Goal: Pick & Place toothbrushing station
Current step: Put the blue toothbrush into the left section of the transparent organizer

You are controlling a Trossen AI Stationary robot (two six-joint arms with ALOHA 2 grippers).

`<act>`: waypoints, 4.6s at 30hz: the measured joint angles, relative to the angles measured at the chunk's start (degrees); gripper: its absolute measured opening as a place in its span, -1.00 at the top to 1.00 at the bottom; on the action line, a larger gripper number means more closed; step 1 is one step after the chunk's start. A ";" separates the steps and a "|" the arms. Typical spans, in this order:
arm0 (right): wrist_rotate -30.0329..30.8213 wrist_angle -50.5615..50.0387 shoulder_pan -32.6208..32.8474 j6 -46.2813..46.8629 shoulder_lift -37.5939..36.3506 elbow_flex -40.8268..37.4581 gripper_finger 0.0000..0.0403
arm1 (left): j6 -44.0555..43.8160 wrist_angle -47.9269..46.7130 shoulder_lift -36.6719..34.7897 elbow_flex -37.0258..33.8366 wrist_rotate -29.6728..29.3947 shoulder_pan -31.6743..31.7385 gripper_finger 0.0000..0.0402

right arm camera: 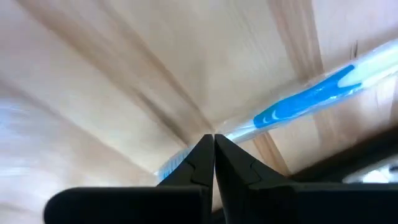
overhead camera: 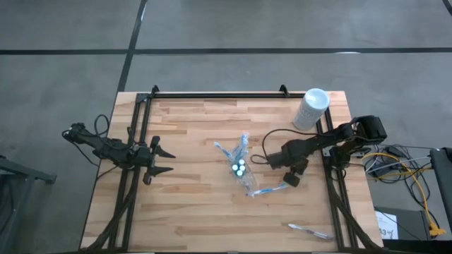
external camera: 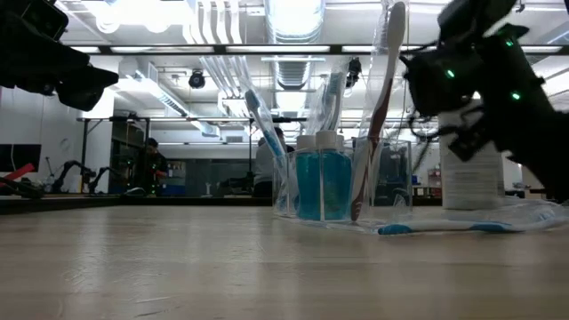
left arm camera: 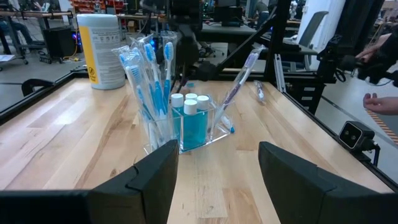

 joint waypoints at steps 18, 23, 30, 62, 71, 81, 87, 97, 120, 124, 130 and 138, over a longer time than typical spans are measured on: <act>0.25 17.82 -0.04 -1.15 -0.20 14.96 0.96 | 0.00 0.00 0.00 0.00 0.00 0.02 -0.13; 0.19 17.89 -0.03 -0.81 -0.17 14.38 0.96 | -0.01 0.00 0.00 0.00 0.00 0.02 -0.13; 0.08 18.20 -0.02 0.12 -0.11 13.38 0.96 | -0.01 0.00 -0.02 0.00 0.00 0.01 -0.13; 1.51 18.88 0.04 -3.63 -1.03 15.02 0.76 | 0.00 0.00 0.00 0.00 0.01 0.01 -0.13; 3.23 17.05 0.02 -2.94 -1.94 16.20 0.53 | 0.00 0.00 -0.02 0.00 0.02 0.02 -0.13; 24.59 15.02 4.00 5.13 -12.02 18.12 0.43 | 0.00 -0.47 -0.02 0.00 0.00 0.02 -0.13; 31.54 15.09 9.02 9.97 -17.16 15.69 0.36 | -0.02 -0.44 -0.02 0.00 0.00 0.02 -0.13; 44.00 17.61 19.20 22.54 -15.97 9.29 0.28 | -0.01 -0.42 -0.02 0.00 0.00 0.02 -0.13; 48.34 21.48 30.61 37.83 -2.89 2.65 0.03 | 0.00 -0.50 -0.02 0.00 0.01 0.00 -0.13; 48.19 21.96 33.40 31.38 -3.51 2.62 0.04 | -0.02 -0.52 -0.02 0.00 0.01 0.00 -0.13; 50.43 22.68 36.76 35.48 -4.09 1.17 0.05 | -0.01 -0.52 -0.02 0.00 0.01 0.00 -0.13; 56.21 39.00 40.33 33.02 -4.11 -6.35 0.13 | -0.02 -0.52 -0.02 0.00 0.00 0.02 -0.13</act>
